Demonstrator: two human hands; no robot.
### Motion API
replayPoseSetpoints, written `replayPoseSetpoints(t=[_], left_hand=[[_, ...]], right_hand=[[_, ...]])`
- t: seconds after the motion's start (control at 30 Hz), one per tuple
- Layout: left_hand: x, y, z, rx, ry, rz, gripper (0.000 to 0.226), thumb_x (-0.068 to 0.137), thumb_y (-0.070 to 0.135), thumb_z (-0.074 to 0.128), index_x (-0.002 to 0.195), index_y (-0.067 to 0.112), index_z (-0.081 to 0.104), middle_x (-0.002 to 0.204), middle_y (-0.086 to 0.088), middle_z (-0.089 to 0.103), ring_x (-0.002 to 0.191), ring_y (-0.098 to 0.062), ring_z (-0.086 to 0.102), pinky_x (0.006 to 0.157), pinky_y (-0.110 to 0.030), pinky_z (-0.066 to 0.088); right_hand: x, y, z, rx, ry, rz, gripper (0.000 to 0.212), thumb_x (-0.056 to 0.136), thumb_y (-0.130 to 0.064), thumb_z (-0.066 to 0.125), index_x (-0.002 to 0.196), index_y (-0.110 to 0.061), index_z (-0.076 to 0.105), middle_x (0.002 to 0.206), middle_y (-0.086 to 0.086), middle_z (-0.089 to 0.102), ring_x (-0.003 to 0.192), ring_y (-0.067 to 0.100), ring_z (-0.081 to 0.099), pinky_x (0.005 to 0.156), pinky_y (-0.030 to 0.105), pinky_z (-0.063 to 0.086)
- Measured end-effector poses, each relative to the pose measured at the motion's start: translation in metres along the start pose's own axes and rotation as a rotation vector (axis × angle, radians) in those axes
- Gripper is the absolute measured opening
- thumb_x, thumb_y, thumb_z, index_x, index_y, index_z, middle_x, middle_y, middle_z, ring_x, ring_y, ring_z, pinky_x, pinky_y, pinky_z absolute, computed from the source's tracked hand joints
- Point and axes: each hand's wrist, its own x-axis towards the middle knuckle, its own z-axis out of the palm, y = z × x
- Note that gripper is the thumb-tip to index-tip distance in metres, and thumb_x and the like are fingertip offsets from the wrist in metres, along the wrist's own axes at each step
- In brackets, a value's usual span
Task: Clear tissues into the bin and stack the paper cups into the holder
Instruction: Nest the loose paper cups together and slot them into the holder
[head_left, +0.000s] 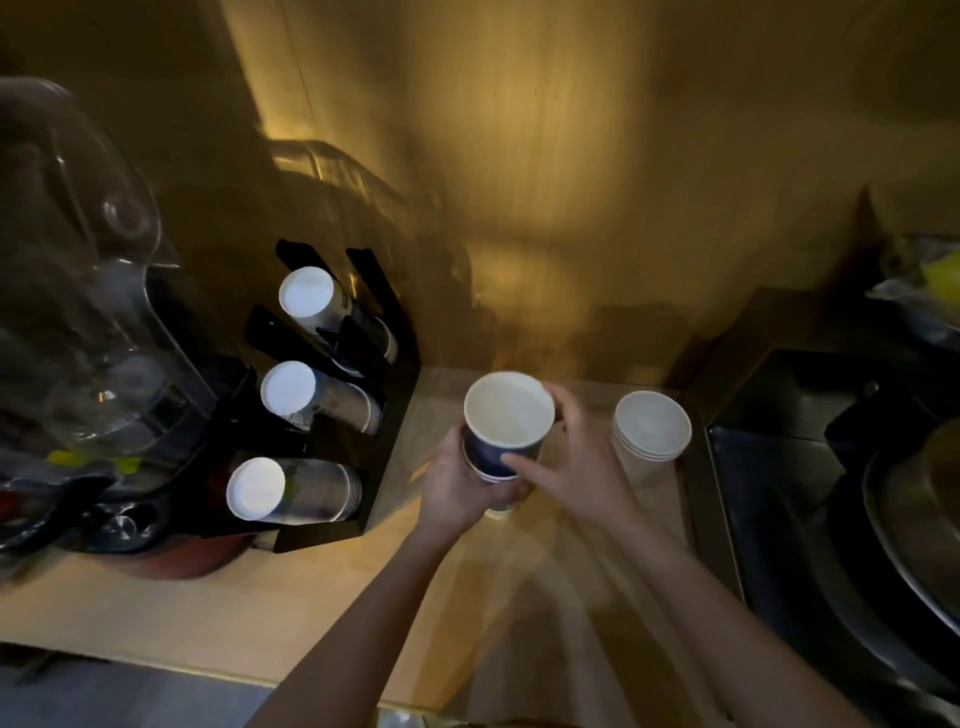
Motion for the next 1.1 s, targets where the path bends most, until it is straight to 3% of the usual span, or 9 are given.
replayPoseSetpoints(t=[0.13,0.23,0.4,0.5,0.57,0.67,0.83,0.97,1.1], left_hand=[[0.001,-0.002,0.002,0.017,0.005,-0.044,0.09,0.042,0.039,0.085,0.121,0.018,0.046,0.12,-0.004,0.06,0.108,-0.02,0.057,0.08,-0.026,0.044],[-0.001,-0.002,0.002,0.01,0.019,-0.021,0.095,0.046,0.032,0.088,0.126,0.017,0.041,0.121,0.0,0.057,0.11,-0.016,0.054,0.081,-0.025,0.043],[-0.001,0.01,-0.014,0.085,0.004,0.037,0.099,0.047,0.026,0.089,0.131,0.018,0.036,0.126,-0.002,0.055,0.116,-0.02,0.052,0.089,-0.031,0.044],[-0.002,0.024,-0.036,0.124,0.037,0.182,0.1,0.048,0.021,0.088,0.133,0.018,0.035,0.134,-0.005,0.049,0.124,-0.021,0.045,0.096,-0.032,0.04],[-0.007,0.036,-0.054,0.228,0.042,0.346,0.101,0.054,0.024,0.085,0.137,0.019,0.029,0.139,-0.007,0.043,0.128,-0.019,0.04,0.098,-0.032,0.04],[-0.02,0.05,-0.081,0.45,0.059,0.637,0.088,0.065,0.025,0.079,0.136,0.02,0.026,0.141,-0.004,0.039,0.13,-0.014,0.035,0.093,-0.026,0.045],[-0.035,0.054,-0.117,0.68,0.027,0.929,0.062,0.083,0.018,0.064,0.134,0.017,0.029,0.147,-0.006,0.022,0.134,-0.023,0.034,0.1,-0.027,0.04],[-0.039,0.045,-0.141,0.758,0.097,0.918,0.05,0.086,0.035,0.049,0.13,0.018,0.032,0.145,-0.01,0.022,0.132,-0.023,0.032,0.101,-0.029,0.038],[-0.05,0.036,-0.156,0.65,0.153,0.751,0.072,0.071,0.047,0.066,0.13,0.017,0.037,0.144,-0.004,0.034,0.133,-0.015,0.034,0.107,-0.033,0.039]], right_hand=[[-0.014,0.011,0.015,-0.127,-0.072,-0.003,0.073,0.074,-0.034,0.071,0.135,-0.019,0.034,0.137,0.003,0.046,0.128,0.02,0.038,0.096,0.02,0.026],[-0.018,0.01,0.016,-0.133,-0.119,0.011,0.068,0.079,-0.037,0.065,0.136,-0.018,0.033,0.133,0.0,0.047,0.125,0.016,0.038,0.097,0.023,0.029],[0.003,0.003,0.006,0.302,-0.111,0.321,0.031,0.09,-0.032,0.052,0.111,-0.01,0.059,0.106,0.005,0.065,0.095,0.019,0.061,0.083,0.031,0.045],[0.014,-0.001,0.0,0.476,-0.059,0.511,0.038,0.093,-0.032,0.045,0.093,0.003,0.062,0.072,0.012,0.066,0.053,0.017,0.063,0.053,0.026,0.048],[0.015,-0.01,-0.005,0.622,-0.194,0.654,0.05,0.093,-0.042,0.041,0.084,0.003,0.06,0.062,0.015,0.067,0.041,0.019,0.062,0.043,0.024,0.05],[0.016,-0.031,-0.006,0.799,-0.463,0.71,0.065,0.085,-0.063,0.035,0.089,-0.003,0.06,0.06,0.013,0.071,0.049,0.027,0.066,0.048,0.028,0.055],[0.022,-0.066,0.0,0.865,-0.605,0.483,0.07,0.063,-0.071,0.049,0.101,-0.014,0.067,0.077,0.012,0.07,0.066,0.031,0.067,0.058,0.035,0.05],[0.027,-0.089,0.009,0.822,-0.636,0.314,0.062,0.067,-0.062,0.055,0.111,-0.02,0.062,0.085,0.005,0.072,0.073,0.02,0.069,0.054,0.029,0.053],[0.039,-0.111,0.019,0.742,-0.481,0.213,0.056,0.068,-0.056,0.068,0.108,-0.016,0.066,0.101,0.007,0.072,0.089,0.02,0.068,0.07,0.033,0.053]])
